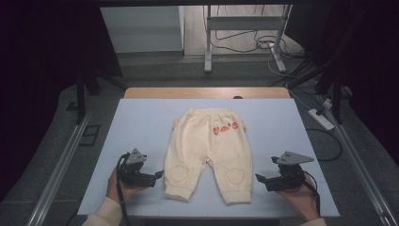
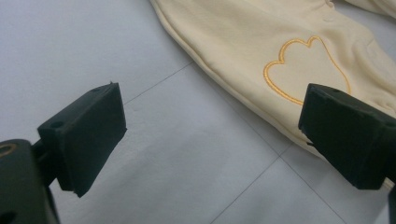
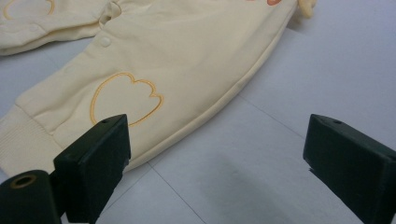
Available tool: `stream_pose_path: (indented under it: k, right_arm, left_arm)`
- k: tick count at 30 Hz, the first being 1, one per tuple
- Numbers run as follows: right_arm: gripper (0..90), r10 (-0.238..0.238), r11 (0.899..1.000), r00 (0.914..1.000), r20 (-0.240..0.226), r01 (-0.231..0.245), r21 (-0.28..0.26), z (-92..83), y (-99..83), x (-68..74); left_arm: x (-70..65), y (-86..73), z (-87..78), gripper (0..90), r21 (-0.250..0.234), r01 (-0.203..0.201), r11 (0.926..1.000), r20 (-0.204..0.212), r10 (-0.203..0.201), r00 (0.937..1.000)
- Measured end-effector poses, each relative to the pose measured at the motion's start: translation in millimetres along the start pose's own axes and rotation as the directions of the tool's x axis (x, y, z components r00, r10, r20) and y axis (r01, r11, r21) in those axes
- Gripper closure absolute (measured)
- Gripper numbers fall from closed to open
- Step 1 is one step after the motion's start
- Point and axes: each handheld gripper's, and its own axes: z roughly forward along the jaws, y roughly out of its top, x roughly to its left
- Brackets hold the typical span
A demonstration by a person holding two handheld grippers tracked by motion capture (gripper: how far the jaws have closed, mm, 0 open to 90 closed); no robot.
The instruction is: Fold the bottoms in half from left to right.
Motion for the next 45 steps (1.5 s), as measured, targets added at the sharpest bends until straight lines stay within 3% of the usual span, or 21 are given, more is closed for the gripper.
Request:
stream_pose_path:
  k: [22,45]
  right_arm:
    - [7.8,0.008,1.0,1.0,0.001,-0.009,0.015,1.9,-1.2,0.7]
    - [8.0,-0.012,1.0,0.9997,-0.019,0.012,0.007,9.0,6.4,12.0]
  left_arm:
    - [1.3,0.7,1.2,7.2,0.009,-0.003,1.0,-0.001,0.003,1.0]
    - [2.1,1.3,1.8,7.2,0.007,-0.001,1.0,0.003,0.001,1.0]
